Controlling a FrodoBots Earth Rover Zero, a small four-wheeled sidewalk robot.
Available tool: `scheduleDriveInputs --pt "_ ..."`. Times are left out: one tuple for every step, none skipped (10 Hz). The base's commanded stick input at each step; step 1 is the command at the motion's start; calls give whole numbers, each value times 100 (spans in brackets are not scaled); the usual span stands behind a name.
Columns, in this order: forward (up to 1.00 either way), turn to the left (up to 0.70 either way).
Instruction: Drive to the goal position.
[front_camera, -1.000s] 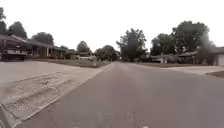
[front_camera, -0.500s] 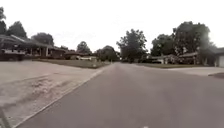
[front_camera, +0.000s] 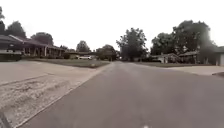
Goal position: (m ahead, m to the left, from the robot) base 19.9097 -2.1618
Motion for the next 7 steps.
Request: scheduleDriveInputs --pt "70 0" --pt "70 0" --pt "70 0" --pt "70 0" --pt "70 0" --pt "70 0" --pt "70 0"
